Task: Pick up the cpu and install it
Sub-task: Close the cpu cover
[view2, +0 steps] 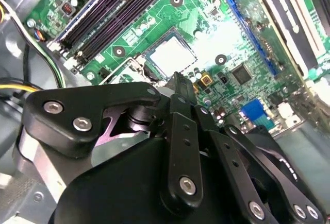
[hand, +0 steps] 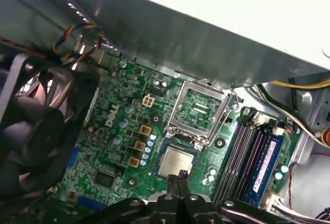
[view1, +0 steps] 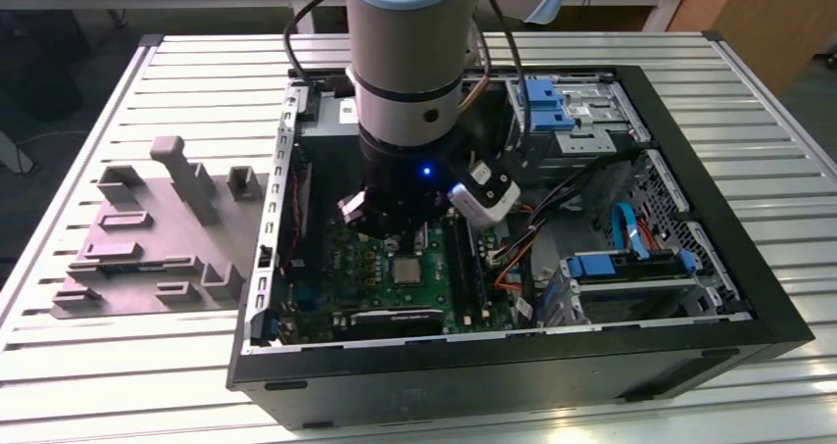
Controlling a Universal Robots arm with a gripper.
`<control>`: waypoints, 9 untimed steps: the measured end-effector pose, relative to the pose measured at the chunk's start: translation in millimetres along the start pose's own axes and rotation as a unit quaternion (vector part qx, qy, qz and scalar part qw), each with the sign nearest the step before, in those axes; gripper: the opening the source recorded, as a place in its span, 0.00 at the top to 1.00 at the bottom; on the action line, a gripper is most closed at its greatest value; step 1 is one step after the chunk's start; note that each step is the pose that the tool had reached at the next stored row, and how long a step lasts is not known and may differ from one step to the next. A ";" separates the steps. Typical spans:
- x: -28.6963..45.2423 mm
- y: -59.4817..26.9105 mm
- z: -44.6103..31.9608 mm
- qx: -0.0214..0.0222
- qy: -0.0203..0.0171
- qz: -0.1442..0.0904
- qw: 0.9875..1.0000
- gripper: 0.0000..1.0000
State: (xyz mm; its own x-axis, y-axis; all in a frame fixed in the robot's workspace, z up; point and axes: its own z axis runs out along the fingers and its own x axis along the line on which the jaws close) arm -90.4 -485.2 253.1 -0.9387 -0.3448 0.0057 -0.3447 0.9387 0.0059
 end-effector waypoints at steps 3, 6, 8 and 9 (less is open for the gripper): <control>-4.8 -0.6 0.2 0.000 0.000 -0.002 1.000 0.89; -12.2 -1.4 0.3 0.000 0.000 -0.002 1.000 0.89; -16.4 -1.8 0.5 0.000 0.000 -0.002 1.000 0.89; -17.0 -1.8 0.5 0.000 0.000 -0.004 1.000 0.89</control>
State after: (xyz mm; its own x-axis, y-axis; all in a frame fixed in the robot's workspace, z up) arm -73.9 -481.0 252.4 -0.9356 -0.3529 0.0063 -0.3529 0.9357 0.0060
